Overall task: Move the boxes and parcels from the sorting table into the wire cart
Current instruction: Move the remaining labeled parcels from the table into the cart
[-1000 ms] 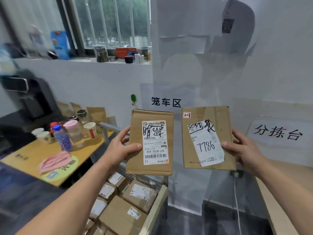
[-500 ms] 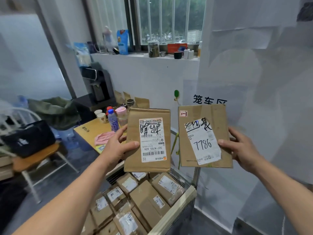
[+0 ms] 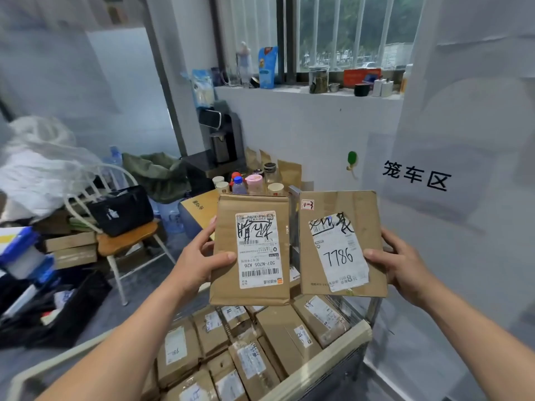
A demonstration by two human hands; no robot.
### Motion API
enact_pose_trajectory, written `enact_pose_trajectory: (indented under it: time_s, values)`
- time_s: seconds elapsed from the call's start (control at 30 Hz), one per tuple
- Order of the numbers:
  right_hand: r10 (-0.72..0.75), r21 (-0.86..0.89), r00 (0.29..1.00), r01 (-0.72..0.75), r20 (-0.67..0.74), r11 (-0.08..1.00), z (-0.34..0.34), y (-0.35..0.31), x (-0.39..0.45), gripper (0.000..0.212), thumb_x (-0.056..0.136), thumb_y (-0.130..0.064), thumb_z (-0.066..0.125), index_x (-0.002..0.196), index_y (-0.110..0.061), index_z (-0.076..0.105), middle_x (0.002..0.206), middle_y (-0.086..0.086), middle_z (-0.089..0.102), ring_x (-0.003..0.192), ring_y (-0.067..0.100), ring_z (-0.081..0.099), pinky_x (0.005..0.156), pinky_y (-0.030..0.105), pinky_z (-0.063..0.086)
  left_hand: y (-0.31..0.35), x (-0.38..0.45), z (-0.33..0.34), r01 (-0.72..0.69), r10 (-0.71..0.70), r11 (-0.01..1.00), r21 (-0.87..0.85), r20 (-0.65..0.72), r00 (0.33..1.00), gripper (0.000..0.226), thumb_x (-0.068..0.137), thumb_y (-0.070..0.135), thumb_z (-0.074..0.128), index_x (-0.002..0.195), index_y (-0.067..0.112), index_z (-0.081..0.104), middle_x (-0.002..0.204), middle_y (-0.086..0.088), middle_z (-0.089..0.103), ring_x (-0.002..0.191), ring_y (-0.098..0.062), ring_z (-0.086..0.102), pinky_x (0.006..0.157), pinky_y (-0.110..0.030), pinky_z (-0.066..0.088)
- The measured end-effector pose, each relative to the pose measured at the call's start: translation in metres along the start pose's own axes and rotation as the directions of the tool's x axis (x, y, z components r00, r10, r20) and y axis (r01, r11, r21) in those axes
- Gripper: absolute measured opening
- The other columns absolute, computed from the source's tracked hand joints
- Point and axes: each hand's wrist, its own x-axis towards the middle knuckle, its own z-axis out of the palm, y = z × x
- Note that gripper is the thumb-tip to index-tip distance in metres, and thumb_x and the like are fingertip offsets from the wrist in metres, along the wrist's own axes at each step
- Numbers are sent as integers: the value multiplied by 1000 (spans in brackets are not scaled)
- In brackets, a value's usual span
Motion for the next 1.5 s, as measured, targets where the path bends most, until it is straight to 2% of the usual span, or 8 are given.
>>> enact_pose_trajectory:
  time_s: [0.13, 0.3, 0.47, 0.67, 0.8, 0.9, 1.1, 1.5]
  values:
    - [-10, -17, 1000, 10, 3, 1000, 34, -6, -8, 66, 87, 3, 68, 143, -28, 51, 120, 18, 72, 89, 29, 76, 57, 35, 61, 2, -17, -28, -11, 11, 999, -39, -4, 1000, 92, 48, 36, 90, 133, 45, 56, 126, -8, 67, 115, -26, 67, 81, -42, 62]
    - [-24, -34, 1000, 24, -1, 999, 97, -15, -23, 67, 88, 3, 67, 145, -30, 50, 116, 15, 72, 84, 25, 75, 50, 28, 57, 0, -36, -83, -16, 15, 997, -76, -5, 1000, 98, 49, 36, 90, 139, 43, 52, 126, -5, 67, 116, -24, 66, 72, -34, 61]
    - [-12, -67, 999, 14, 32, 998, 172, -16, -33, 92, 64, -8, 84, 147, -29, 50, 107, 12, 77, 91, 30, 76, 62, 38, 63, -3, -56, -152, -32, 30, 996, -81, -18, 999, 93, 51, 34, 90, 137, 43, 54, 125, -5, 69, 117, -23, 66, 81, -41, 61]
    - [1, -79, 998, 4, 62, 997, 255, -7, -39, 95, 66, -11, 84, 150, -31, 46, 109, 13, 76, 93, 35, 75, 67, 45, 64, -14, -81, -234, -21, 11, 993, -114, -81, 997, 98, 48, 33, 90, 139, 41, 53, 127, -7, 67, 116, -23, 67, 81, -40, 61]
    - [16, -81, 996, -8, 93, 997, 304, 4, -35, 88, 68, -16, 79, 148, -35, 47, 113, 15, 74, 97, 41, 73, 91, 68, 53, -27, -97, -287, 8, -22, 995, -103, -136, 991, 104, 48, 36, 93, 143, 41, 50, 132, -8, 65, 120, -27, 64, 96, -56, 55]
    - [24, -83, 992, -14, 127, 996, 339, 13, -27, 83, 67, -17, 78, 143, -38, 51, 116, 17, 72, 101, 43, 71, 94, 68, 52, -37, -116, -321, 21, -35, 997, -73, -188, 982, 99, 50, 37, 94, 140, 43, 52, 133, -7, 65, 124, -28, 61, 98, -59, 53]
    - [53, -77, 960, -33, 273, 996, 403, 46, -2, 61, 86, -1, 68, 141, -27, 58, 114, 15, 75, 94, 34, 75, 72, 43, 64, -47, -157, -366, 70, -75, 997, -27, -338, 938, 100, 50, 38, 88, 143, 38, 50, 127, -7, 67, 111, -26, 68, 81, -43, 61]
    - [223, -188, 844, -147, 489, 971, 470, 126, 51, 72, 84, -10, 75, 146, -35, 52, 119, 7, 74, 104, 35, 73, 90, 55, 56, -98, -211, -388, 259, -252, 963, -71, -575, 778, 97, 47, 42, 85, 139, 42, 53, 121, -5, 69, 99, -20, 73, 63, -31, 57]
